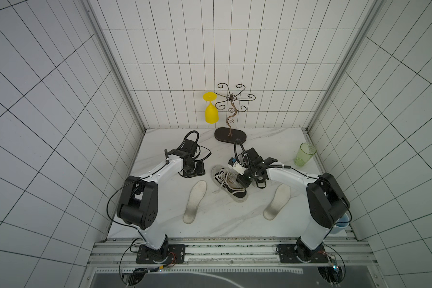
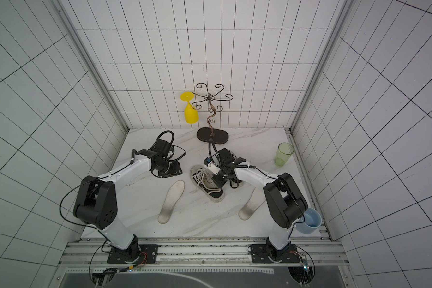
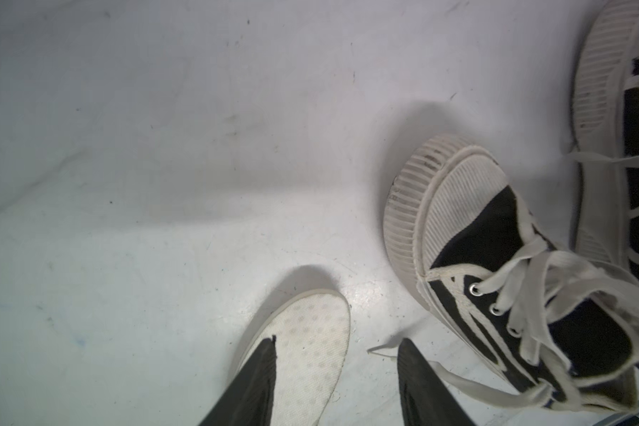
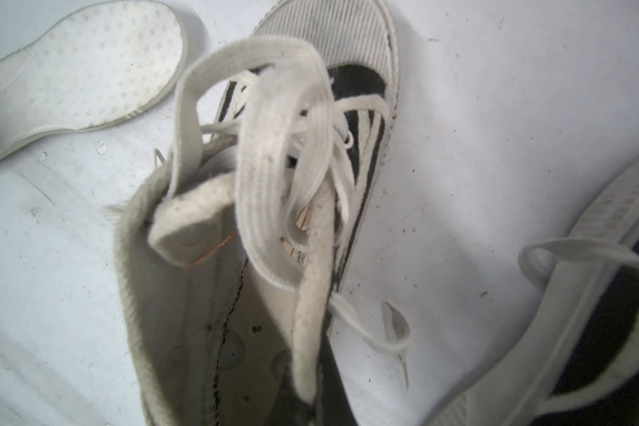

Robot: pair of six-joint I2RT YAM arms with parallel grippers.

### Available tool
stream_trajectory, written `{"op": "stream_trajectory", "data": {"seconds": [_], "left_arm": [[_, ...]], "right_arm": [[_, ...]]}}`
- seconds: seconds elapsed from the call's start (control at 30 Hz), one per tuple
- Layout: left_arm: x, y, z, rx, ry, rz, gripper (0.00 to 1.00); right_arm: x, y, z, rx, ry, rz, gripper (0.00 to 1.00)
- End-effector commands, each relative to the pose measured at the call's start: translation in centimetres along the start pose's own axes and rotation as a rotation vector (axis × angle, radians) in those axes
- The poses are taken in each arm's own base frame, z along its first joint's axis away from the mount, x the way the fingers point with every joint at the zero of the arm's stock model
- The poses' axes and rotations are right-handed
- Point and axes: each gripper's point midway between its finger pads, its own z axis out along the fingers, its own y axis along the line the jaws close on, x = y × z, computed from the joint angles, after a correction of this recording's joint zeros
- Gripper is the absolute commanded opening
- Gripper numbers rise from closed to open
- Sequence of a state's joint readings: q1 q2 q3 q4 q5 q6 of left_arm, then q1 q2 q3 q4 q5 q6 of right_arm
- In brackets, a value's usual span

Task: Insert the insole into the shoe
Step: Adjust the shoe at the center of the board, then adjust the insole at the center of the board.

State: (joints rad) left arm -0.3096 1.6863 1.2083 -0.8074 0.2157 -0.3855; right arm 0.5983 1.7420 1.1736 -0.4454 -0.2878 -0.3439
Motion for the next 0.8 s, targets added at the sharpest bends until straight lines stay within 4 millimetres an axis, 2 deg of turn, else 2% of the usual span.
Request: {"op": "stream_trajectory", "data": {"seconds": [0.0,0.23,0.43,0.6,0.77], "left_arm": [[-0.2,0.6,-0.8,-0.039,-0.040,-0.012,0.52],[1.2,1.7,0.1,-0.120,0.002,0.050,0.56],[2.3,3.2,1.3,-0.172,0.035,0.057,0.57],[3.4,3.9,3.4,-0.173,0.081,0.072,0.57],[3.9,4.4,4.9,-0.179,0.096,0.072,0.54]], "right_arm": [[-2.4,0.3,-1.4,-0.024,-0.056,-0.134,0.06],[-1.2,0.6,-1.7,-0.019,-0.049,-0.194,0.08],[-1.8,-0.1,-1.3,0.004,-0.057,-0.227,0.09],[-2.4,-0.2,-1.3,0.004,-0.079,-0.200,0.20],[-2.2,-1.2,-2.0,0.072,-0.070,-0.176,0.41]]}}
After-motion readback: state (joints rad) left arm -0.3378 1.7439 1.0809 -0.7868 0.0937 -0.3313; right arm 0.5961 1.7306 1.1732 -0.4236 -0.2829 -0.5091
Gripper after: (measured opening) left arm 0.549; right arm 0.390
